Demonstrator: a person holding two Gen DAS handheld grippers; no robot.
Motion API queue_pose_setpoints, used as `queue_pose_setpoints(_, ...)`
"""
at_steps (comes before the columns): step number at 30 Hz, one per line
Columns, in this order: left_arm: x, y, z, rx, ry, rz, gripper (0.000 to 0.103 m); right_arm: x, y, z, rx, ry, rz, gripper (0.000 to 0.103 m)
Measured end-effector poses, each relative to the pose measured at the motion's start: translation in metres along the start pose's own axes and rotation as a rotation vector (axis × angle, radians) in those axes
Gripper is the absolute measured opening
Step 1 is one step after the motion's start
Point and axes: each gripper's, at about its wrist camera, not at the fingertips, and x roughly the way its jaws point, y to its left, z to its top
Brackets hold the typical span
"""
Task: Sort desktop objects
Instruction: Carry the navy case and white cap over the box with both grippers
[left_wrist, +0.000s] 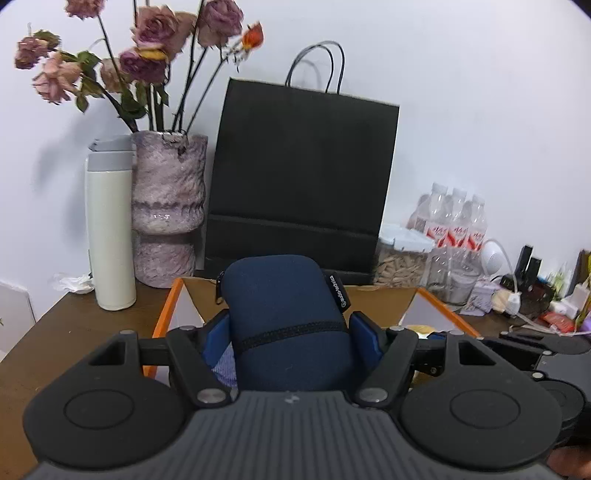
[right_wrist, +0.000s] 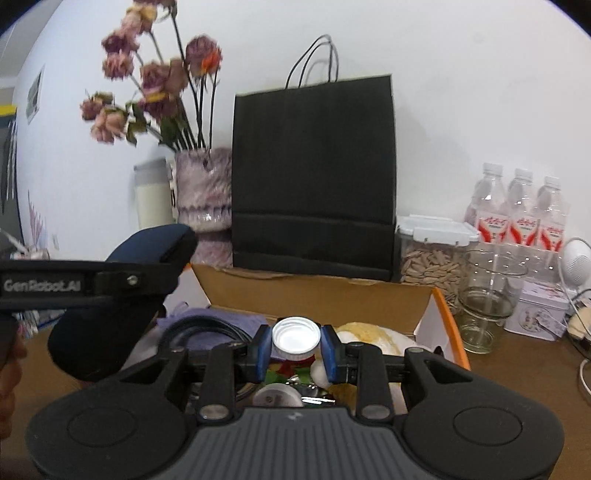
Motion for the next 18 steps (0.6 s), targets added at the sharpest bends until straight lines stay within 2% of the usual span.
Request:
queue_pose_setpoints(6, 0.018, -0.003, -0.018, 0.076, 0.042, -0.002, 0.069, 0.007, 0.004, -0.012, -0.054, 0.029, -0.021, 0.027)
queue_pose_setpoints(7, 0.018, -0.004, -0.02, 0.085, 0.048, -0.001, 0.066, 0.006, 0.007, -0.013, -0.065, 0.027, -0.027, 0.027)
queue_pose_setpoints(15, 0.007, -0.012, -0.022, 0.135, -0.008, 0.003, 0.062, 0.002, 0.011, -0.015, -0.082, 0.026, -0.039, 0.028)
queue_pose_setpoints(16, 0.006, -0.013, -0.022, 0.137, -0.015, 0.004, 0.064, 0.002, 0.01, -0.015, -0.079, 0.028, -0.04, 0.027)
queue_pose_setpoints(17, 0.006, -0.013, -0.021, 0.139, -0.018, 0.004, 0.07, 0.002, 0.01, -0.015, -0.075, 0.026, -0.041, 0.029)
queue_pose_setpoints(18, 0.005, -0.014, -0.021, 0.139, -0.021, 0.005, 0.074, 0.002, 0.01, -0.015, -0.071, 0.026, -0.041, 0.037)
